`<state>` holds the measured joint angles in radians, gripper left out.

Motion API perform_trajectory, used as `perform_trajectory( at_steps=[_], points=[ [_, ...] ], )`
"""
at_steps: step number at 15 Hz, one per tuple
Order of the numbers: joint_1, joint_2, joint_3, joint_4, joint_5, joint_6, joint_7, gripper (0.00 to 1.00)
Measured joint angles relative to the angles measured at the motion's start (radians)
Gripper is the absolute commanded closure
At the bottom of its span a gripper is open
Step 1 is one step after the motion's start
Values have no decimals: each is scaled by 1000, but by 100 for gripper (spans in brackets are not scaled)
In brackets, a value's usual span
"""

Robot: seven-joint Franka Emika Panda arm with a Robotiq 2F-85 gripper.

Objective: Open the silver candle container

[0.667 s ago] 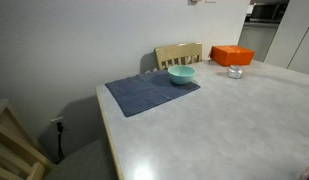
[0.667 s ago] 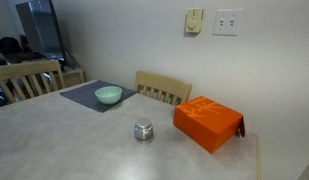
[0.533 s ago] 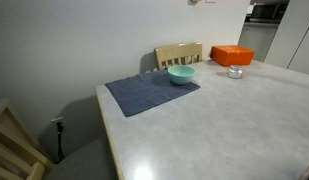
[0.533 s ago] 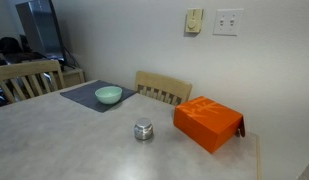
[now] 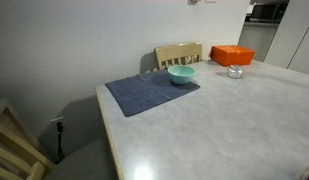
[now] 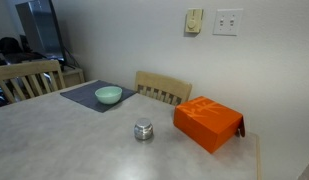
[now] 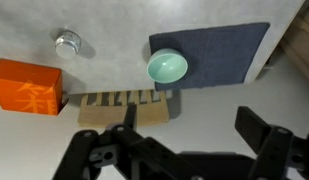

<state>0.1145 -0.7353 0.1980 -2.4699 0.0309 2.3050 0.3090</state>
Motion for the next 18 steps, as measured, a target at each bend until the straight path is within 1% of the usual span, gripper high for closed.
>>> perform_trajectory(
  at_steps=[1,2,8,11,14,18],
  points=[
    [-13,-4,-22,4,4,37,5,0],
    [-21,-6,-31,6,5,43,-1,0],
    [-19,-6,-12,5,5,43,2,0],
    [-31,6,-8,7,-13,96,1,0],
    [-95,77,-10,30,-24,136,10,0],
    [-210,242,-12,99,-61,155,85,0]
  ],
)
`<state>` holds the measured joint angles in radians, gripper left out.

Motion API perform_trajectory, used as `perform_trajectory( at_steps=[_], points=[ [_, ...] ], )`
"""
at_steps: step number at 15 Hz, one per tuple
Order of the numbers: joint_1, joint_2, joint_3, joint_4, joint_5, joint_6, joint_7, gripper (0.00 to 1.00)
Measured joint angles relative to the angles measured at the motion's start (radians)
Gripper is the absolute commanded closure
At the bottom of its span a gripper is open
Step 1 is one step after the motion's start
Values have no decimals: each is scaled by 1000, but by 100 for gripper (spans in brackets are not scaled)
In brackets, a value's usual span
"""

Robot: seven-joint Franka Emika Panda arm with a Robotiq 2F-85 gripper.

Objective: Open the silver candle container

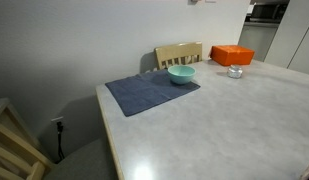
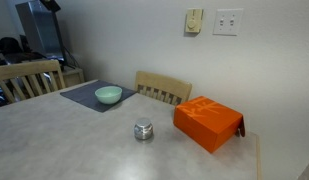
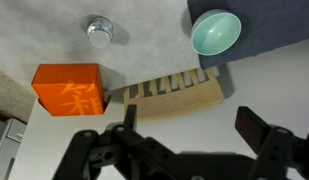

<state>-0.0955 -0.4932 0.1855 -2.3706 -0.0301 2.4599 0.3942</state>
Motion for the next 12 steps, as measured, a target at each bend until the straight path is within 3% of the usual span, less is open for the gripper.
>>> perform_trajectory(
  at_steps=[2,4,6,10,12],
  points=[
    [-17,94,-23,17,31,33,24,0],
    [30,180,-76,13,160,108,-33,0],
    [72,229,-104,12,217,154,-62,0],
    [84,233,-105,14,206,158,-43,0],
    [53,247,-100,22,106,149,82,0]
  ],
)
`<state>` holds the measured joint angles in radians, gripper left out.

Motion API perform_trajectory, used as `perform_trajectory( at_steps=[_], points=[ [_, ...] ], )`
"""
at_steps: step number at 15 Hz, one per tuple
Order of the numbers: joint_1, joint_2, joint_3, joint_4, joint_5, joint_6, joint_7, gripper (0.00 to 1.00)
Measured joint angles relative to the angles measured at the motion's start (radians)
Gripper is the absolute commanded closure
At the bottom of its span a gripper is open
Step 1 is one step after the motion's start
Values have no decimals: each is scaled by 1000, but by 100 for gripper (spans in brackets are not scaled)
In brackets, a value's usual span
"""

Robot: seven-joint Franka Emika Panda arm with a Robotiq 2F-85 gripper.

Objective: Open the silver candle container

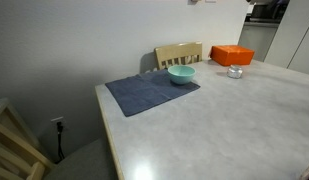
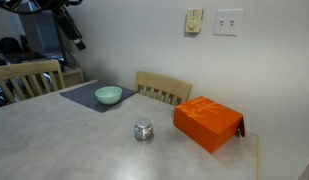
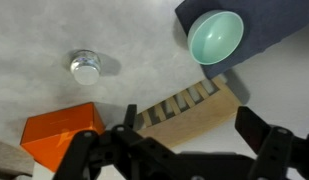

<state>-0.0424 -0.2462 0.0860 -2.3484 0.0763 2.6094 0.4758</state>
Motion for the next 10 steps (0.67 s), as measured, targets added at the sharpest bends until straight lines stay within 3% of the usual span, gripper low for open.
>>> perform_trajectory(
  at_steps=[5,8,10],
  points=[
    [-111,98,-9,108,-269,-162,262,0],
    [-109,197,-44,243,-280,-369,249,0],
    [-99,223,-59,268,-280,-376,246,0]
  ],
)
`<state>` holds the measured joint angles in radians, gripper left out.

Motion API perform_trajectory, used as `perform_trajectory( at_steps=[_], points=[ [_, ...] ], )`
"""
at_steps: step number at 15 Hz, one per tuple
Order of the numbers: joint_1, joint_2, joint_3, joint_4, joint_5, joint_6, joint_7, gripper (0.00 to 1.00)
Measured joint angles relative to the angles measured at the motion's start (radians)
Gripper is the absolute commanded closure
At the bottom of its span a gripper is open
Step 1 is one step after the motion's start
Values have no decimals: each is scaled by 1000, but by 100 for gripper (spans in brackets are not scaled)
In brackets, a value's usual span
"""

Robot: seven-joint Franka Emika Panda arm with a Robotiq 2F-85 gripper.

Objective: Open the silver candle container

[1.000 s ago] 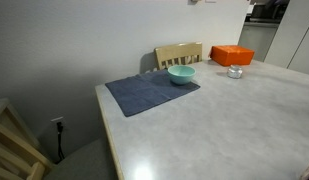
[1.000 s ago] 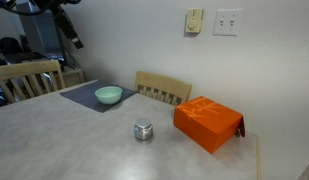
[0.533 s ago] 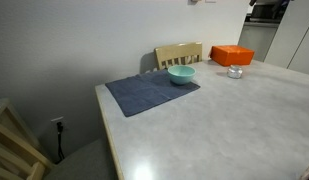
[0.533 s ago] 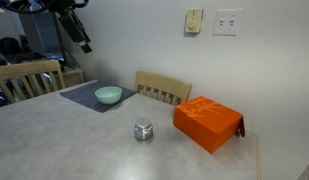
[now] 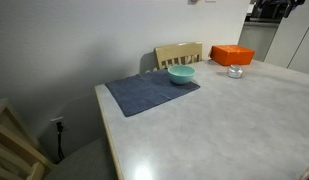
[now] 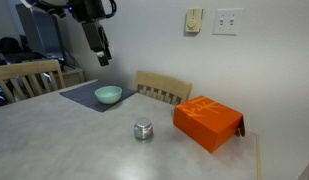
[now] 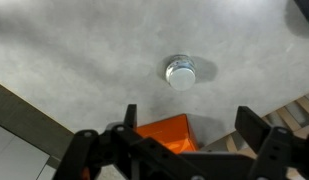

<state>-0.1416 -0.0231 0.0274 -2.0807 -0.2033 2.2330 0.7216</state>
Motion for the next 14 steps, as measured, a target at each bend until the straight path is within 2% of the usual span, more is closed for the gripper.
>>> perform_trajectory(
  at_steps=[4,9,14],
  points=[
    [14,-9,-4,-4,-8,-4,-17,0],
    [24,19,-47,11,5,-84,-297,0],
    [26,97,-81,104,-7,-166,-580,0]
  ],
)
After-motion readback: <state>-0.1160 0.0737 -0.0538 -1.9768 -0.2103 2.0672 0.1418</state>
